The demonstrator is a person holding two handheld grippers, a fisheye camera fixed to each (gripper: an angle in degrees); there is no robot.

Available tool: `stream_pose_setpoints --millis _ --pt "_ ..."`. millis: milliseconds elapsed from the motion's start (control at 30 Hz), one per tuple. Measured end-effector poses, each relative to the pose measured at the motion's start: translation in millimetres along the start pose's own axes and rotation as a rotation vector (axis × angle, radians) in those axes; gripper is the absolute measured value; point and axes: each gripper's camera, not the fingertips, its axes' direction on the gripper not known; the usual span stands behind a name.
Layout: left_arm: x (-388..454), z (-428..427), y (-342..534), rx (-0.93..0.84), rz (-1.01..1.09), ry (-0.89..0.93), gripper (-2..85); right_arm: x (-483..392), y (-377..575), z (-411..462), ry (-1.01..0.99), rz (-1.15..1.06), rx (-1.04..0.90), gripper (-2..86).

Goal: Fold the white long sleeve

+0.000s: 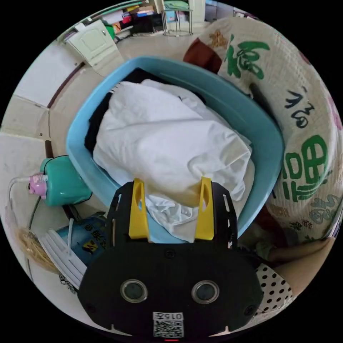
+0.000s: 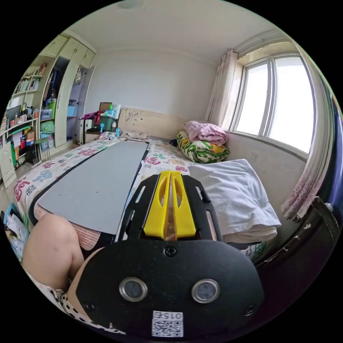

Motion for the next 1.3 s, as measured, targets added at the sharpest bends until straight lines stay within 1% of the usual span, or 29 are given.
stream_pose_setpoints --millis 67,167,233,300,333,400,433,467,500,533,600,667,733,800,867,933,967,1033,1100,1133,1200,1300 --pt "-1.9 6.3 -11.8 -0.041 0.016 0.004 16.0 1.5 7.0 1.4 -0.029 0.002 -0.017 -1.0" --pt "4.8 -2.1 -12.6 -0.02 0.112 -0.049 9.9 11.7 13.4 -5.0 -0.083 -0.027 -0.01 -1.0" --pt "3.1 -12.8 -1.9 0.032 0.143 -0.074 6.0 24.7 24.0 -14.4 -0.07 -0.053 0.017 -1.0" --pt "-8.8 -29.8 14.1 0.108 0.146 -0.041 4.2 38.7 34.5 -19.2 -0.073 -0.068 0.024 -1.0" --pt "-20.3 -47.3 26.6 0.179 0.137 0.013 3.7 48.9 41.3 -21.1 -0.081 -0.076 0.023 -1.0" --pt "-39.3 -99.1 57.0 0.373 0.156 0.181 2.8 66.9 49.8 -23.3 -0.1 -0.077 0.029 -1.0" --pt "-43.2 -114.5 64.5 0.423 0.167 0.231 2.7 82.8 52.1 -22.9 -0.13 -0.058 0.024 -1.0" --pt "-50.2 -145.2 76.7 0.499 0.18 0.319 2.5 92.2 52.0 -22.0 -0.15 -0.039 0.018 -1.0" --pt "-53.1 -161.3 82.8 0.539 0.188 0.359 2.5 113.9 51.1 -20.1 -0.194 0.019 0.011 -1.0" --pt "-56.9 -195.0 95.5 0.628 0.22 0.435 2.3 136.7 50.8 -19.5 -0.255 0.083 0.02 -1.0" --pt "-60.1 -265.9 120.1 0.812 0.308 0.573 2.2 165.6 53.0 -21.2 -0.366 0.151 0.053 -1.0" --pt "-56.1 -316.8 133.9 0.925 0.399 0.677 2.2 181.7 57.2 -25.1 -0.483 0.152 0.086 -0.9" --pt "-44.0 -364.8 144.1 1.01 0.507 0.76 2.1 189.0 65.4 -31.8 -0.601 0.129 0.12 -0.8" --pt "-17.4 -415.5 153.0 1.076 0.639 0.858 2.1 187.1 74.0 -36.7 -0.659 0.107 0.137 -0.4" --pt "9.6 -440.7 158.1 1.103 0.733 0.933 2.1 181.3 83.2 -41.9 -0.732 0.063 0.153 0.5" --pt "42.1 -456.0 163.2 1.114 0.825 0.992 2.1 174.1 98.0 -48.3 -0.833 0.008 0.185 5.6" --pt "65.9 -460.3 164.6 1.105 0.879 1.031 2.2 172.5 102.2 -49.4 -0.86 -0.006 0.193 6.5" --pt "103.9 -456.7 162.0 1.072 0.932 1.092 2.2 168.8 120.9 -48.8 -0.981 -0.072 0.215 8.6" --pt "155.7 -437.0 149.3 0.998 0.958 1.147 2.3 166.7 134.8 -41.0 -1.062 -0.091 0.197 10.2" --pt "168.3 -430.2 143.9 0.969 0.952 1.164 2.3 163.4 142.2 -35.2 -1.094 -0.112 0.171 11.3" --pt "216.9 -403.1 123.4 0.844 0.965 1.226 2.4 156.0 150.5 -26.6 -1.112 -0.157 0.118 12.9" --pt "257.2 -382.7 112.0 0.758 0.991 1.259 2.5 140.6 162.9 -13.4 -1.133 -0.25 0.037 14.6"
